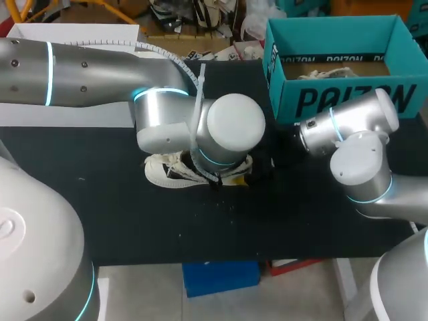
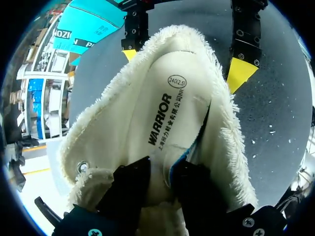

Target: Take the shoe out of the shoebox, open the shoe tongue, remove and reinsert the insole, then place the shoe into the shoebox

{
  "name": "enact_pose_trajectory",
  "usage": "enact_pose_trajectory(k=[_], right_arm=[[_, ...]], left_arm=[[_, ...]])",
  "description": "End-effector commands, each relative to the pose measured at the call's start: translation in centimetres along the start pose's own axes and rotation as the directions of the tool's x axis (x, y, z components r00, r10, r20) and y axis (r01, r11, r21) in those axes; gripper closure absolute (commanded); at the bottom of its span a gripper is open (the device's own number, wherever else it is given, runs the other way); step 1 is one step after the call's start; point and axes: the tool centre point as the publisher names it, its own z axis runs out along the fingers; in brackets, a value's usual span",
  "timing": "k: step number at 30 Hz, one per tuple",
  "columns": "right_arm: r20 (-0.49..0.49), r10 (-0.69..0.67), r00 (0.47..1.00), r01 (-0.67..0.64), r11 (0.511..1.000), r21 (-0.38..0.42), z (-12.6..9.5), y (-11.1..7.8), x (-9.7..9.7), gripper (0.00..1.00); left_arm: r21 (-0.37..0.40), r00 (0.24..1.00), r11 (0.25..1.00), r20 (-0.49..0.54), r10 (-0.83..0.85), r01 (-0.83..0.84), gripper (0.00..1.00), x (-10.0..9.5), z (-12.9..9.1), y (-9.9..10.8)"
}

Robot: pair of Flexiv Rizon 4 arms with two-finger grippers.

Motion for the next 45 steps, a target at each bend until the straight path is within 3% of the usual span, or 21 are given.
enact_pose_trajectory(k=[1,2,3,4,12,27,45], right_arm=[[0.000,0.002,1.000,-0.002,1.000,0.003,0.0,-0.4,-0.1,1.00],[0.000,0.002,1.000,-0.002,1.000,0.003,0.0,-0.4,-0.1,1.00],[0.000,0.002,1.000,-0.002,1.000,0.003,0.0,-0.4,-0.1,1.00],[0.000,0.002,1.000,-0.002,1.000,0.003,0.0,-0.4,-0.1,1.00],[0.000,0.002,1.000,-0.002,1.000,0.003,0.0,-0.4,-0.1,1.00],[0.000,0.002,1.000,-0.002,1.000,0.003,0.0,-0.4,-0.1,1.00],[0.000,0.002,1.000,-0.002,1.000,0.003,0.0,-0.4,-0.1,1.00]], left_arm=[[0.023,1.000,1.000,0.009,0.007,-0.007,0.75,0.2,6.5,1.1],[0.025,1.000,1.000,0.002,0.011,-0.011,0.78,0.2,6.7,1.0],[0.028,1.000,0.999,-0.013,0.017,-0.017,0.92,0.2,6.8,0.9],[0.025,1.000,0.999,-0.021,0.021,-0.020,1.00,0.3,7.0,0.8],[0.040,0.993,0.998,-0.100,0.057,-0.053,1.00,0.8,6.0,0.6],[0.206,0.974,0.978,-0.218,0.060,-0.015,1.00,1.7,1.0,2.7],[0.281,0.978,0.960,-0.198,0.066,-0.008,1.00,0.3,-1.9,3.5]])
